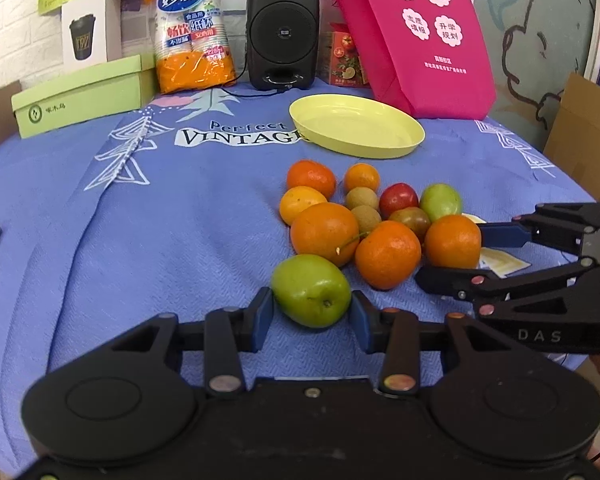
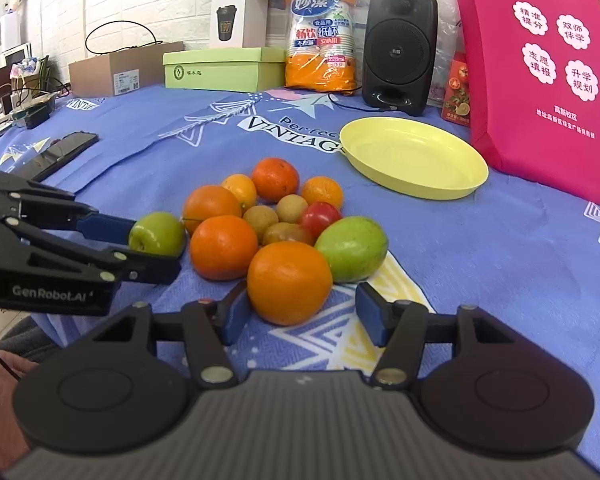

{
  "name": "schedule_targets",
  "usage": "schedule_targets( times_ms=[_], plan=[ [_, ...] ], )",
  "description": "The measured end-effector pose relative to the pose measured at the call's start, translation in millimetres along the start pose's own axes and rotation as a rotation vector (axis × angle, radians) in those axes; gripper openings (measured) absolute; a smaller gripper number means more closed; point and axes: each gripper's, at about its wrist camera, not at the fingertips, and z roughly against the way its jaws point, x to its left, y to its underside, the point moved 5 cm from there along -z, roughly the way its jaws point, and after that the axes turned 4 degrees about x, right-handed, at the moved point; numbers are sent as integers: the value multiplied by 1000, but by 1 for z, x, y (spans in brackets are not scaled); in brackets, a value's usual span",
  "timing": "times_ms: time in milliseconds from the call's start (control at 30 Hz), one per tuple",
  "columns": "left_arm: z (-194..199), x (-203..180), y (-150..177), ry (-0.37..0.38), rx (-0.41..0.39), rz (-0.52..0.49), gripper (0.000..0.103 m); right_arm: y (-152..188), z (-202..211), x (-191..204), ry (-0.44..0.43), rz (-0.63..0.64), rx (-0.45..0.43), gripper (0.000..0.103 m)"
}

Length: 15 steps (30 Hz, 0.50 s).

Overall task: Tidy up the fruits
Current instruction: 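Close left tool on the green apple while right tool grasps the orange, lift both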

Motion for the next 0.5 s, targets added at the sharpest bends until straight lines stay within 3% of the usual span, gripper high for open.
schedule_targets(
  times_ms=[67,167,500],
  plan=[
    [-4,1,1,-8,5,0,41,0,-1,1,-6,6,-6,55],
    [-8,1,5,-24,8,-12,41,0,-1,2,-32,4,-15,42],
    [0,-1,24,-44,-2,-28,40,2,13,3,-39,1,-18,41]
  ],
)
